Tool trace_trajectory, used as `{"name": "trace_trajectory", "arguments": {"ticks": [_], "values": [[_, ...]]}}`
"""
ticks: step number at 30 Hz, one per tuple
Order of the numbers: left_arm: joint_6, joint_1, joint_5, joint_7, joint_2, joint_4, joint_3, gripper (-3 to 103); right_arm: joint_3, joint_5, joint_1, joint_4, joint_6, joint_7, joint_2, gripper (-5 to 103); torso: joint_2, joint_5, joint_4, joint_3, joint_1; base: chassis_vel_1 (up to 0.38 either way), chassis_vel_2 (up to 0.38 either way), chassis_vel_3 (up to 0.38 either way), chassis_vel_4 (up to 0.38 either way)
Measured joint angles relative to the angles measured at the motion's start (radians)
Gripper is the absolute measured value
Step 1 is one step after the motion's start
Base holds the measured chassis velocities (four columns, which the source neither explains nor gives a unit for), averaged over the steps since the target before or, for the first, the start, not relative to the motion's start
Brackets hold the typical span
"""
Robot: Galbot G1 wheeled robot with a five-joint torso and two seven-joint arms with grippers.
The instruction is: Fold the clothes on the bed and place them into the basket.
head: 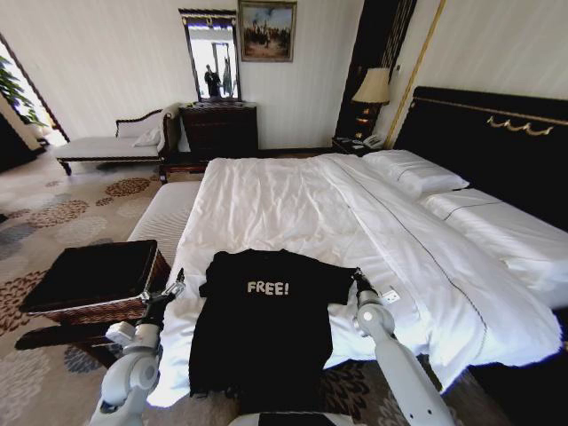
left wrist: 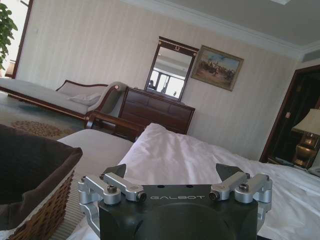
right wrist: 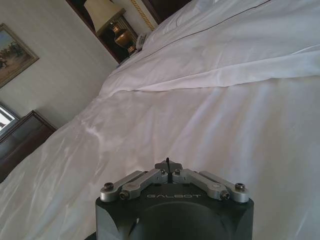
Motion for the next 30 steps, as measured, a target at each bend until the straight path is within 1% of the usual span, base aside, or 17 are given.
{"name": "trace_trajectory", "arguments": {"ticks": [5,9,12,13,14,16,17,18,19,21,22,23,24,25,27,29,30], "values": [[0.0,0.005,0.0,0.0,-0.002,0.0,-0.003,100,-0.002,-0.001,0.004,-0.003,-0.02,0.043,0.002,0,0.0,-0.0001,0.0,0.0,0.0,0.0,0.0,0.0,0.0],[0.0,0.006,-0.002,-0.001,-0.004,-0.002,-0.004,100,-0.005,-0.002,0.005,-0.004,-0.03,0.058,0.0,-1,0.0,-0.0001,0.0,0.0,0.0,0.0,0.0,0.0,0.0],[0.0,0.007,-0.003,-0.001,-0.007,-0.005,-0.002,100,-0.021,-0.017,0.006,-0.01,-0.056,0.095,-0.004,15,0.0,-0.0002,-0.0002,0.0,0.0,0.0,0.0,0.0,0.0],[0.0,0.007,-0.003,-0.001,-0.009,-0.005,-0.001,100,-0.026,-0.026,0.007,-0.01,-0.068,0.113,-0.004,15,0.0,-0.0001,-0.0001,0.0,0.0,0.0,0.0,0.0,0.0],[0.0,0.007,-0.003,-0.001,-0.009,-0.005,-0.001,100,-0.026,-0.026,0.007,-0.01,-0.068,0.113,-0.004,15,0.0,-0.0001,-0.0001,0.0,0.0,0.0,0.0,0.0,0.0],[0.0,0.009,-0.003,-0.002,-0.011,-0.006,0.0,100,-0.029,-0.048,0.007,-0.002,-0.093,0.153,-0.002,25,0.0,-0.0001,-0.0001,0.0,0.0,0.0,0.0,0.0,0.0],[0.0,0.011,-0.003,-0.002,-0.011,-0.006,0.0,100,-0.029,-0.058,0.006,0.009,-0.096,0.163,0.0,25,0.0,-0.0001,-0.0001,0.0,0.0,0.0,0.0,0.0,0.0],[0.0,0.012,-0.002,-0.002,-0.011,-0.006,-0.001,100,-0.029,-0.065,0.005,0.021,-0.097,0.165,0.0,37,0.0,-0.0002,0.0,0.0,0.0,0.0,0.0,0.0,0.0],[0.0,0.012,-0.002,-0.002,-0.011,-0.006,-0.001,100,-0.029,-0.065,0.005,0.021,-0.097,0.165,0.0,37,0.0,-0.0002,0.0,0.0,0.0,0.0,0.0,0.0,0.0],[-0.001,0.015,-0.002,-0.002,-0.01,-0.006,-0.002,100,-0.033,-0.065,0.007,0.051,-0.096,0.151,-0.004,37,0.0,-0.0001,-0.0001,0.0,0.0,0.0,0.0,0.0,0.0],[-0.001,0.016,-0.002,-0.002,-0.009,-0.006,-0.002,100,-0.043,-0.056,0.014,0.063,-0.092,0.137,-0.011,47,0.0,-0.0002,-0.0002,0.0,0.0,0.0,0.0,0.0,0.0],[-0.001,0.016,-0.001,-0.002,-0.008,-0.007,-0.002,100,-0.057,-0.043,0.024,0.068,-0.087,0.121,-0.02,47,0.0,-0.0002,-0.0002,0.0,0.0,0.0,0.0,0.0,0.0],[-0.001,0.017,-0.001,-0.002,-0.008,-0.009,-0.002,100,-0.075,-0.024,0.037,0.068,-0.084,0.106,-0.031,58,0.0,-0.0001,0.0,0.0,0.0,0.0,0.0,0.0,0.0],[-0.001,0.017,-0.001,-0.002,-0.008,-0.009,-0.002,100,-0.075,-0.024,0.037,0.068,-0.084,0.106,-0.031,58,0.0,-0.0001,0.0,0.0,0.0,0.0,0.0,0.0,0.0],[0.0,0.017,0.002,-0.003,-0.009,-0.013,0.001,100,-0.117,0.032,0.072,0.058,-0.088,0.074,-0.062,69,0.0,-0.0003,0.0003,0.0,0.0,0.0,0.0,0.0,0.0],[0.001,0.018,0.006,-0.003,-0.01,-0.018,0.004,100,-0.163,0.09,0.114,0.028,-0.118,0.058,-0.091,69,0.0,-0.0001,0.0,0.0,0.0,0.0,0.0,0.0,0.0],[0.001,0.018,0.006,-0.003,-0.01,-0.018,0.004,100,-0.163,0.09,0.114,0.028,-0.118,0.058,-0.091,69,0.0,-0.0001,0.0,0.0,0.0,0.0,0.0,0.0,0.0]]}}
